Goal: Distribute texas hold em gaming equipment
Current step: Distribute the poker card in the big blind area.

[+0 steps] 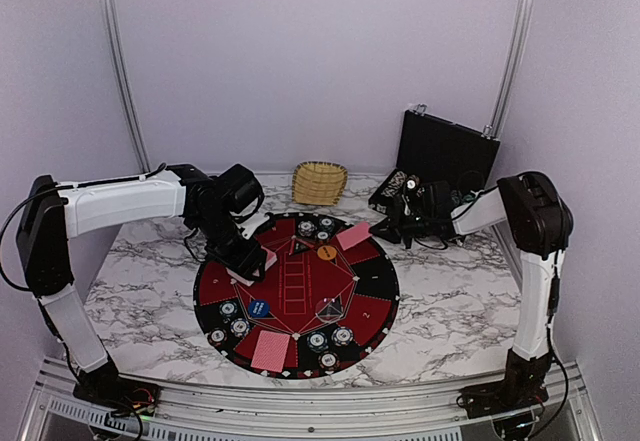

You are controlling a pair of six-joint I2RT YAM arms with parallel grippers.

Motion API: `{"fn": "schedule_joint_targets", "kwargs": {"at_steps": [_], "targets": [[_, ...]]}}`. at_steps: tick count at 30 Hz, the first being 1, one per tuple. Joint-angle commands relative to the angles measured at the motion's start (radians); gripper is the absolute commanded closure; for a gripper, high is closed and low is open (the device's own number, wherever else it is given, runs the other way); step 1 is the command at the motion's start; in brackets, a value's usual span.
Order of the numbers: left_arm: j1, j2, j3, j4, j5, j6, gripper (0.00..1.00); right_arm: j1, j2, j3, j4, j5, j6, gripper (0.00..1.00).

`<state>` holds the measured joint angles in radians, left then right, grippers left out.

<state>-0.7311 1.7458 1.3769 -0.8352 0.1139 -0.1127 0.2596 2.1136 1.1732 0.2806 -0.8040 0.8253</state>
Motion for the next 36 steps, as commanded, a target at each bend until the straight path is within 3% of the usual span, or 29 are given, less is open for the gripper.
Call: {"fn": "schedule_joint_targets", "kwargs": {"at_steps": [1, 6, 13, 21, 27, 31, 36], "targets": [[0.006, -0.016, 0.011, 0.009, 0.021, 0.010, 0.44, 0.000, 0.011, 0.047, -0.109, 0.054, -0.099, 1.00], [0.006, -0.014, 0.012, 0.007, 0.029, 0.010, 0.44, 0.014, -0.002, 0.076, -0.234, 0.143, -0.206, 0.94], [0.006, -0.015, 0.015, 0.006, 0.041, 0.012, 0.44, 0.061, -0.026, 0.128, -0.419, 0.297, -0.341, 0.73], [-0.004, -0.014, 0.026, 0.002, 0.048, 0.014, 0.44, 0.092, -0.126, 0.110, -0.510, 0.457, -0.407, 0.49], [-0.035, -0.006, 0.044, -0.007, 0.044, 0.028, 0.44, 0.111, -0.251, 0.010, -0.395, 0.247, -0.345, 0.29], [-0.066, 0.011, 0.067, -0.014, 0.035, 0.039, 0.44, 0.160, -0.303, -0.074, -0.224, 0.067, -0.214, 0.24], [-0.101, 0.035, 0.098, -0.022, 0.024, 0.044, 0.44, 0.249, -0.329, -0.130, -0.109, -0.028, -0.104, 0.21]]}}
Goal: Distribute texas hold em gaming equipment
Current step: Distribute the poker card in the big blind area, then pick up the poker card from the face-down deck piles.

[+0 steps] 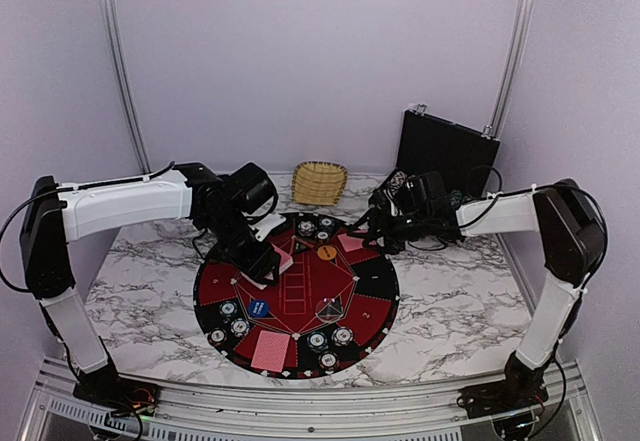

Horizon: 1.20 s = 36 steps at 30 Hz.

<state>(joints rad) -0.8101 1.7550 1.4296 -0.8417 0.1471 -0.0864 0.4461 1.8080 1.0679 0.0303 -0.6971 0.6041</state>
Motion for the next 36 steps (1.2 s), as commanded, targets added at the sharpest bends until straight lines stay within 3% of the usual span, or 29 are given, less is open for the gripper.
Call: {"fn": "schedule_joint_targets", "kwargs": {"at_steps": [1, 12, 36], "targets": [[-0.026, 0.031, 0.051, -0.018, -0.010, 0.019, 0.44, 0.079, -0.025, -0.033, 0.169, -0.145, 0.139, 0.21], [-0.060, 0.055, 0.089, -0.031, -0.011, 0.020, 0.44, 0.216, 0.029, -0.041, 0.362, -0.188, 0.294, 0.19], [-0.087, 0.051, 0.105, -0.036, -0.025, 0.021, 0.44, 0.320, 0.178, 0.065, 0.502, -0.216, 0.438, 0.19]]}}
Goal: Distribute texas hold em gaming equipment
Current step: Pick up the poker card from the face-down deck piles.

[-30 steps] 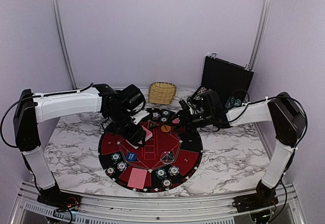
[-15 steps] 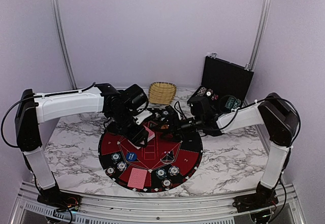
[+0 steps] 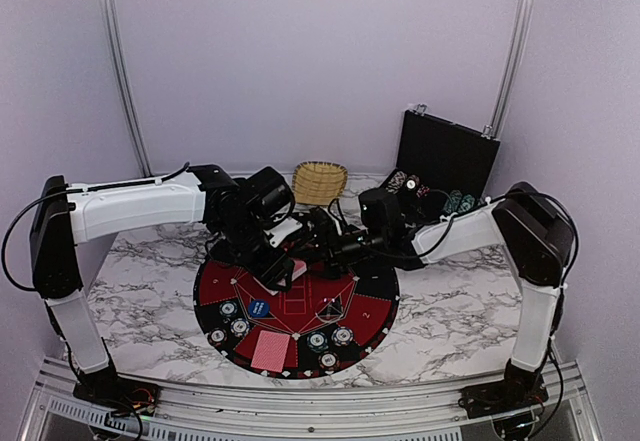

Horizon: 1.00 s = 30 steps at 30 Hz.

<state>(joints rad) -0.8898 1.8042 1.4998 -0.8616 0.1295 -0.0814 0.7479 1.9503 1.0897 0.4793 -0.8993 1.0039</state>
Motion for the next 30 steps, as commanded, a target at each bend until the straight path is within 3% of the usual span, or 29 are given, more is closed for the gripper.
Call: {"fn": "schedule_joint_targets", "kwargs": {"at_steps": [1, 30], "targets": [[-0.007, 0.001, 0.035, -0.016, -0.007, 0.018, 0.44, 0.020, 0.042, 0.051, 0.055, -0.014, 0.041, 0.20], [-0.008, -0.034, 0.025, -0.017, -0.026, 0.025, 0.44, -0.014, 0.045, 0.033, -0.058, 0.033, -0.042, 0.35]]}}
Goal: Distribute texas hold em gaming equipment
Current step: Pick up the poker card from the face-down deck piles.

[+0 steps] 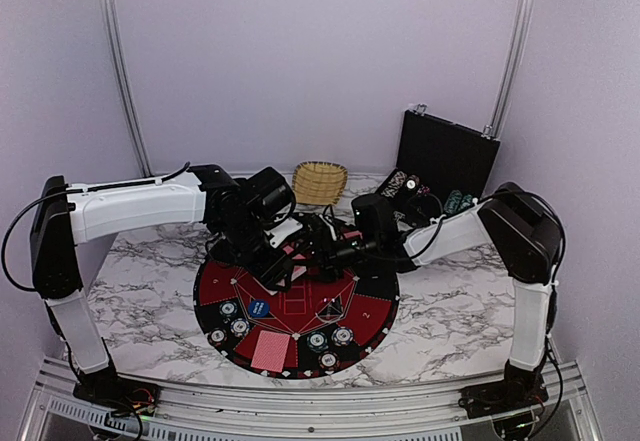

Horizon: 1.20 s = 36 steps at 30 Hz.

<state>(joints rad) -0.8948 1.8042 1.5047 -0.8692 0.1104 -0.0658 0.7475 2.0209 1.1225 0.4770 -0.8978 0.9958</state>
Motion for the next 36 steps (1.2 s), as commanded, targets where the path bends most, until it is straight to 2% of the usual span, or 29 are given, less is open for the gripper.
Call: {"fn": "schedule_joint_targets", "kwargs": {"at_steps": [1, 24, 36], "targets": [[-0.003, -0.034, 0.019, -0.010, -0.006, 0.008, 0.44, -0.015, -0.029, -0.001, -0.056, 0.033, -0.037, 0.35], [0.004, -0.032, -0.012, -0.007, -0.011, 0.003, 0.44, -0.041, -0.134, -0.035, -0.042, 0.037, -0.022, 0.36], [0.008, -0.028, -0.017, -0.008, -0.008, 0.000, 0.44, -0.045, -0.174, -0.070, -0.035, 0.042, -0.016, 0.61]]}}
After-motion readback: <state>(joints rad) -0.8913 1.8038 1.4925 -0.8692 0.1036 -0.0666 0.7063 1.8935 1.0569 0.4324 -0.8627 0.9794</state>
